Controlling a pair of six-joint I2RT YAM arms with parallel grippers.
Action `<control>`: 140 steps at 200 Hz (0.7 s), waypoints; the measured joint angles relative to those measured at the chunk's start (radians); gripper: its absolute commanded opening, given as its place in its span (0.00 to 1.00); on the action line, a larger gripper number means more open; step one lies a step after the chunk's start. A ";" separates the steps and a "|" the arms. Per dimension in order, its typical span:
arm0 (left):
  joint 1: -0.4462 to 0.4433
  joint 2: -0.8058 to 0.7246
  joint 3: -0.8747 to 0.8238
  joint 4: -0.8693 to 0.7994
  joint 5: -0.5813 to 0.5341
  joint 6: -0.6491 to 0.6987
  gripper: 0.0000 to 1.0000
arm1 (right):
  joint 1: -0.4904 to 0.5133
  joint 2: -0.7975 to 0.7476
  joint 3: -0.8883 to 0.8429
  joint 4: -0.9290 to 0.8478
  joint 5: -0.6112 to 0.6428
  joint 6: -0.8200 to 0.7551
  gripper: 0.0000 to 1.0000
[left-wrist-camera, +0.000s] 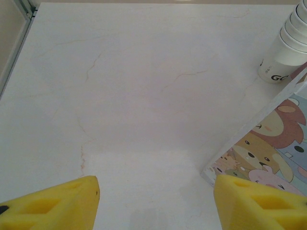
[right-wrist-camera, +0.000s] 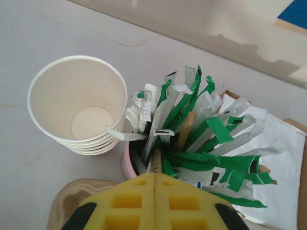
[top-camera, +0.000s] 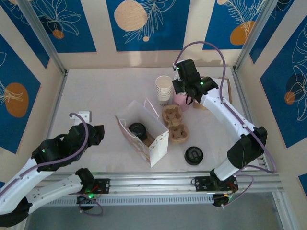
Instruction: Pack the takeout coffee
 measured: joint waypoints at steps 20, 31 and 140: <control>0.000 0.000 0.006 0.000 0.000 0.000 0.64 | 0.013 -0.008 0.024 -0.026 0.008 0.000 0.00; 0.000 0.002 0.013 0.000 0.000 0.004 0.65 | 0.019 -0.024 0.037 -0.047 0.007 0.002 0.00; 0.000 0.030 0.060 0.077 0.009 0.043 0.66 | 0.037 -0.510 0.195 -0.167 -0.253 0.198 0.00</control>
